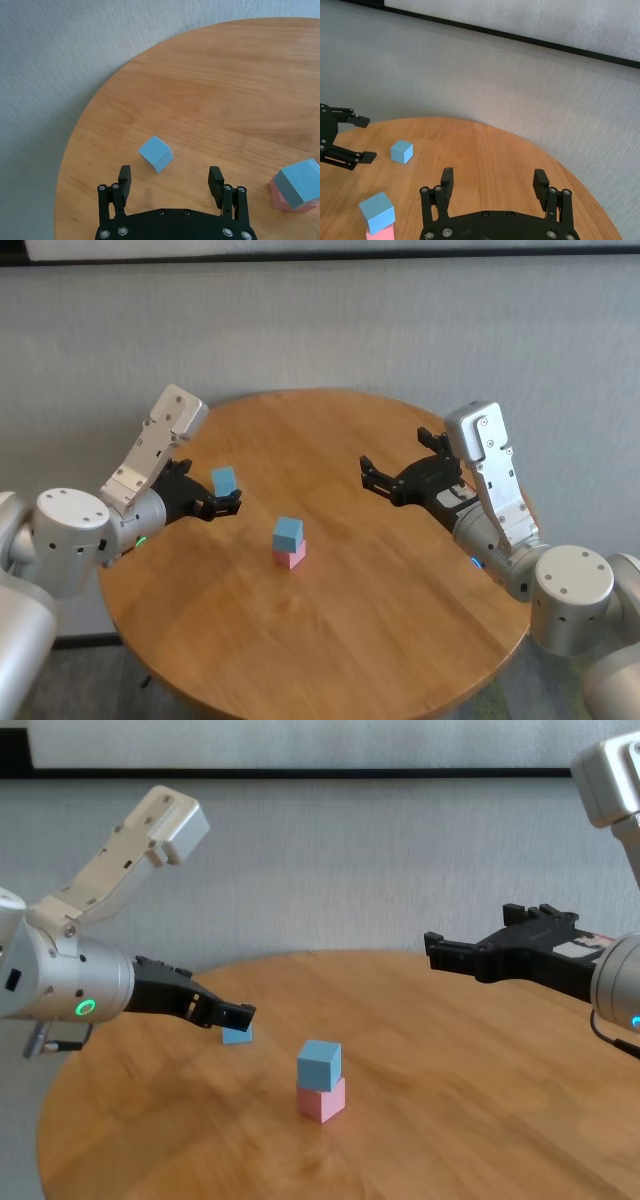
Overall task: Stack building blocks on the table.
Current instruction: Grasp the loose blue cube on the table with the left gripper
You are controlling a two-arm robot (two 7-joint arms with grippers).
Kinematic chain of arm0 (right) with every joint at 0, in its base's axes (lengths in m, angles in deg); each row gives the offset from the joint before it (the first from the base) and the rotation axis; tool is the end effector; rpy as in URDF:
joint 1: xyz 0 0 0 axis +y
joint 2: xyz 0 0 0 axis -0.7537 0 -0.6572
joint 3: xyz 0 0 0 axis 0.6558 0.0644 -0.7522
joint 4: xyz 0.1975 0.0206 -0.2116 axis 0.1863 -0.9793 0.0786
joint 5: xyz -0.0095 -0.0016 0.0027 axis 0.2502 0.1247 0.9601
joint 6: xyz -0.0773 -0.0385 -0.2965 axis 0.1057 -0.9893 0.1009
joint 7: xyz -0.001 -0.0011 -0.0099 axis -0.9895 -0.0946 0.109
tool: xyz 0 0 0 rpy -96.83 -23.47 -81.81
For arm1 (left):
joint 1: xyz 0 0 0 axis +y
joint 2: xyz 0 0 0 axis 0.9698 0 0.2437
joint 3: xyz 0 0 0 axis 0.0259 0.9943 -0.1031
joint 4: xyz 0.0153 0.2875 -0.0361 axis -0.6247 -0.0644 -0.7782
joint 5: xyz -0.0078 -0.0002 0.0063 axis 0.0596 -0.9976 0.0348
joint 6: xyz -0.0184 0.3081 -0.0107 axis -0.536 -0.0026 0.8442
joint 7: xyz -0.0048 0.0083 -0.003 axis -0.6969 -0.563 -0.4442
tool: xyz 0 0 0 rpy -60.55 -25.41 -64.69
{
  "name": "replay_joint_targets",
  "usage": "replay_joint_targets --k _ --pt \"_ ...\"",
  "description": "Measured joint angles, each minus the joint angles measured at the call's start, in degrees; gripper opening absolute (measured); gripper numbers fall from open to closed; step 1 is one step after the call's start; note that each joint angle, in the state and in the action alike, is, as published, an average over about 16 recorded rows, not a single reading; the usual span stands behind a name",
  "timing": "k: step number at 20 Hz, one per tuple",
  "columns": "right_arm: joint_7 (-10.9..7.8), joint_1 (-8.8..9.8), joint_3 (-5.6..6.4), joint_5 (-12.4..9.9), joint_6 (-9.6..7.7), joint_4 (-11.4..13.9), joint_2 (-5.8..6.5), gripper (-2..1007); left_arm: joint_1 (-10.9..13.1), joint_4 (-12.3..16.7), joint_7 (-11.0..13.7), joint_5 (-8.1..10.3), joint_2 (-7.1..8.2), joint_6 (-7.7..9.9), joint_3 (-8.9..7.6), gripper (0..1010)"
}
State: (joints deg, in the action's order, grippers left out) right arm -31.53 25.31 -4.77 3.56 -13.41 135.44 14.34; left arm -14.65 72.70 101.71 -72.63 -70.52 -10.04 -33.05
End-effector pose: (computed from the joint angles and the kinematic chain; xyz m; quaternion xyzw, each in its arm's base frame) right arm 0.3981 0.0191 -0.2746 -0.0986 -0.0603 -0.5249 0.8433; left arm 0.4569 0.0026 -0.2524 0.2516 0.0043 0.4940 0.8323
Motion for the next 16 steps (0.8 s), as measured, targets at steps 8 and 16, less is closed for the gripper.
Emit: replay_joint_targets --k 8,16 --pt "0.00 -0.01 0.00 0.0 -0.01 0.0 -0.02 1005 -1.1 -3.9 -0.4 0.30 -1.14 -1.22 0.07 1000" --pt "0.00 -0.01 0.00 0.0 -0.01 0.0 -0.03 1005 -3.0 -8.0 -0.7 0.18 -2.32 -2.74 0.39 1000"
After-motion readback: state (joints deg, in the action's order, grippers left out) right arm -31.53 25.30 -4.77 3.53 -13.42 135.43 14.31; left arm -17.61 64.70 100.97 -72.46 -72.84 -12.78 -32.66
